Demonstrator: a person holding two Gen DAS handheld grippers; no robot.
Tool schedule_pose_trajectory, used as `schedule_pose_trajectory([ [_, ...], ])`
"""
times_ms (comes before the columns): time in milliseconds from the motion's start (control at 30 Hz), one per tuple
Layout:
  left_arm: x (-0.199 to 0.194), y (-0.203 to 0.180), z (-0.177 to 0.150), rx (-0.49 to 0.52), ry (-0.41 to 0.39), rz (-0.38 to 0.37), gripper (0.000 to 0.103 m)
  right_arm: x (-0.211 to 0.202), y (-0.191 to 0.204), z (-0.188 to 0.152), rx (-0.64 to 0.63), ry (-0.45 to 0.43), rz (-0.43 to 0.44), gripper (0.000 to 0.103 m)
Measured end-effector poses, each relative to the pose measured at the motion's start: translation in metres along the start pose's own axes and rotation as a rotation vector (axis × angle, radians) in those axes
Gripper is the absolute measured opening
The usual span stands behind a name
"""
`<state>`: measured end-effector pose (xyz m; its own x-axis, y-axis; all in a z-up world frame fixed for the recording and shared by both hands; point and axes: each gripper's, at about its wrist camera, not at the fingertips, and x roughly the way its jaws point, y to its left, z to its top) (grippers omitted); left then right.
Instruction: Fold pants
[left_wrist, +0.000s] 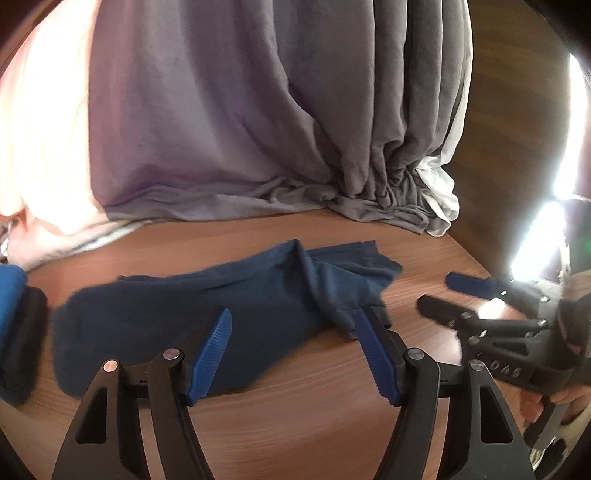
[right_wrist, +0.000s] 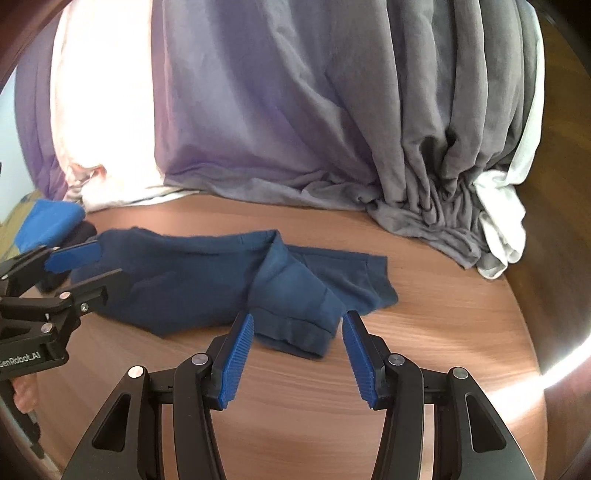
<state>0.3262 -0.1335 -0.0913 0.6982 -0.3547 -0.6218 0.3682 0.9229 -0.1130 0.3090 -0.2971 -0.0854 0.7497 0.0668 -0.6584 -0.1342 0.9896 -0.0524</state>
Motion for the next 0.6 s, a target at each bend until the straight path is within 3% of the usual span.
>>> schedule_pose_trajectory([
  [267, 0.05, -0.03, -0.004, -0.004, 0.094, -0.035, 0.052, 0.038, -0.038, -0.018, 0.107, 0.065, 0.104, 0.049],
  [600, 0.103, -0.035, -0.007, 0.018, 0.216, -0.085, 0.044, 0.083, -0.058, -0.031, 0.255, 0.149, 0.194, 0.031],
])
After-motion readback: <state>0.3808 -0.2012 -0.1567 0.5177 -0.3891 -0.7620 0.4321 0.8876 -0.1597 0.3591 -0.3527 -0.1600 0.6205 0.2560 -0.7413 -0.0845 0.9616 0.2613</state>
